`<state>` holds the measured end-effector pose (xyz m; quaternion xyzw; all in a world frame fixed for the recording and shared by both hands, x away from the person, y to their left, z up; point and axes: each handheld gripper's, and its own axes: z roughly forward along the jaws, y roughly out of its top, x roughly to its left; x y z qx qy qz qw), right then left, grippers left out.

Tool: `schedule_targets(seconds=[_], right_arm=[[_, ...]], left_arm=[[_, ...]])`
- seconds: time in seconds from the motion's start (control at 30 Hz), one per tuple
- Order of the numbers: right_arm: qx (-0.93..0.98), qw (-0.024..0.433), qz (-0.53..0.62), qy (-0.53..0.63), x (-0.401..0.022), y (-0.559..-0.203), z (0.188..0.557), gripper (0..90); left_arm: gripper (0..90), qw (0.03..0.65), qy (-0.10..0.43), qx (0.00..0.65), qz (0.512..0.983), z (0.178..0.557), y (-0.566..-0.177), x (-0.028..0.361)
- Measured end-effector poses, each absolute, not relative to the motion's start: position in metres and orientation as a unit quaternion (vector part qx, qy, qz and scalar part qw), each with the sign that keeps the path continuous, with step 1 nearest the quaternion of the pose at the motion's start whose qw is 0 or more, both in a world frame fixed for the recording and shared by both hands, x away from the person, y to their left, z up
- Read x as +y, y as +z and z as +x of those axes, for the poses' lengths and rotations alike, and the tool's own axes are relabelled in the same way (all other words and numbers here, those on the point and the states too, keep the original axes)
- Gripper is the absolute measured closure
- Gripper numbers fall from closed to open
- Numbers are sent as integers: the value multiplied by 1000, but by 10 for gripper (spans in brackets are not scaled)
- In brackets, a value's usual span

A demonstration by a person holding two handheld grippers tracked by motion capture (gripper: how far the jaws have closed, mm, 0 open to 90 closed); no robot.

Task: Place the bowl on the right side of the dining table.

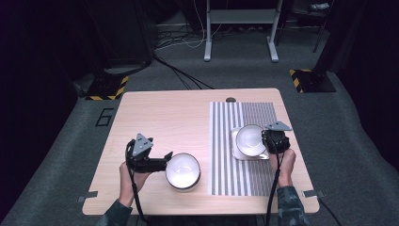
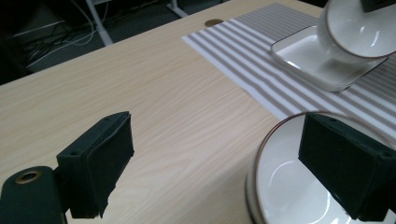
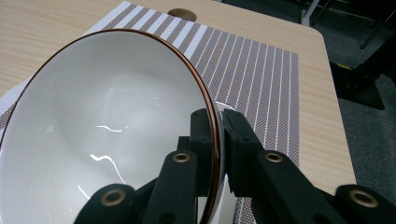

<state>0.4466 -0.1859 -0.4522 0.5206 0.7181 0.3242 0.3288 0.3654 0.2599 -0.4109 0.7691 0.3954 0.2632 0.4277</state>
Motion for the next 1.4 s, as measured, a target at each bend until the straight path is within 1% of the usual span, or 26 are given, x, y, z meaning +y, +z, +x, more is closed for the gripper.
schedule_targets(seconds=[0.3,0.43,0.47,0.5,0.53,0.57,0.67,0.83,0.87,0.93,1.13,1.3,1.33,1.37,1.4], right_arm=[[718,316,532,320,-189,-455,450,830],[717,308,538,317,-191,-458,453,830],[716,304,543,318,-192,-460,454,830],[716,304,543,318,-192,-460,454,830],[715,299,547,316,-193,-461,456,830],[715,299,547,316,-193,-461,456,830],[715,286,555,315,-195,-464,460,829],[713,270,565,316,-196,-467,465,829],[715,261,568,315,-196,-468,467,829],[712,259,571,317,-197,-469,469,829],[706,235,587,318,-201,-470,475,830],[703,202,608,309,-210,-474,486,832],[698,185,617,313,-215,-476,490,832],[698,185,617,313,-215,-476,490,832],[693,166,626,317,-219,-480,493,831]], left_arm=[[94,423,257,440,749,355,-434,294],[94,418,248,462,742,351,-449,308],[94,413,243,474,739,349,-458,315],[94,413,243,474,739,349,-458,315],[93,408,235,484,737,347,-467,320],[93,408,235,484,737,347,-467,320],[93,399,221,502,735,344,-484,330],[88,385,208,510,740,343,-499,334],[87,382,204,512,742,343,-503,334],[87,370,199,513,749,345,-511,332],[85,351,193,513,759,349,-520,329],[77,333,192,507,772,353,-524,324],[73,331,192,508,771,354,-526,324],[72,331,192,508,771,354,-526,324],[72,329,198,507,772,353,-527,323]])
